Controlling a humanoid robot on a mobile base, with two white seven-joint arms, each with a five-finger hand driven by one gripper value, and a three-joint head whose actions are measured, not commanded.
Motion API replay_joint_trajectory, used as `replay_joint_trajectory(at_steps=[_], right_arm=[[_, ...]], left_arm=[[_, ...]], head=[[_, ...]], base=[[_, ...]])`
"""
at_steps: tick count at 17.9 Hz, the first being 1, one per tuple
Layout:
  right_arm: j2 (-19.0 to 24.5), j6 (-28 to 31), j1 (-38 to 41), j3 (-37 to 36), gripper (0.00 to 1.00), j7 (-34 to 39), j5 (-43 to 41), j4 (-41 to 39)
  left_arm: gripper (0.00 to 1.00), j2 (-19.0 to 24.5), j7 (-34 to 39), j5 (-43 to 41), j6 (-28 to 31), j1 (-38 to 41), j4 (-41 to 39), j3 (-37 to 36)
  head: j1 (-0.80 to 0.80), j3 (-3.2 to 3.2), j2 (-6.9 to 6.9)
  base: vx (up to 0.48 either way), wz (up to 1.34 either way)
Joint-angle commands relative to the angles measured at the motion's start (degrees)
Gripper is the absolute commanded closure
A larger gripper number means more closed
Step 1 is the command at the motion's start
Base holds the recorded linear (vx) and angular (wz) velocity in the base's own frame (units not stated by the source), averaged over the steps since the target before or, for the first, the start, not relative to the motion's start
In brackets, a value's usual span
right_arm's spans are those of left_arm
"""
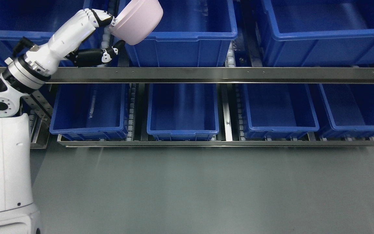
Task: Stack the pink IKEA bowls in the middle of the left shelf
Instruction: 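Lower the held bowls into the upper blue bin with the left hand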
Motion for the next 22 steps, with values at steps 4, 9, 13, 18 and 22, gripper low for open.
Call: replay_joint_trajectory(at_steps=[4, 9, 13, 18, 22], right_arm=[[-1.00, -0.03, 1.69, -0.62, 0.00, -0.01, 0.00, -1.93], [-1.00, -0.03, 1.69, -0.70, 0.00, -0.01, 0.00, -1.93], [-1.00, -0.03, 1.69, -0.62, 0.00, -0.01, 0.00, -1.93], [-1.00, -0.03, 1.69, -0.62, 0.00, -0.01, 0.00, -1.93], [-1.00, -0.03, 1.69, -0.62, 0.00, -0.01, 0.00, -1.93]], left_arm=[[0.98, -1.63, 0.30, -8.87, 0.02, -10.60, 10.47, -5.27], [0.98, -1.64, 0.65, -18.56, 0.02, -19.58, 27.80, -7.32], [0.98, 0.81, 0.57, -21.73, 0.02, -23.37, 32.13, -7.58], [0.97, 7.67, -0.14, -31.67, 4.83, -27.59, 37.58, -20.03], [0.96, 5.32, -0.14, -31.58, 7.23, -28.04, 39.61, -25.68]], head=[[0.00, 0.00, 0.00], [0.00, 0.00, 0.00], [0.00, 0.00, 0.00], [0.00, 0.00, 0.00], [0.00, 0.00, 0.00]], base=[[0.148, 0.17], [0.165, -0.10], [0.152, -0.24], [0.125, -0.17], [0.093, -0.07]])
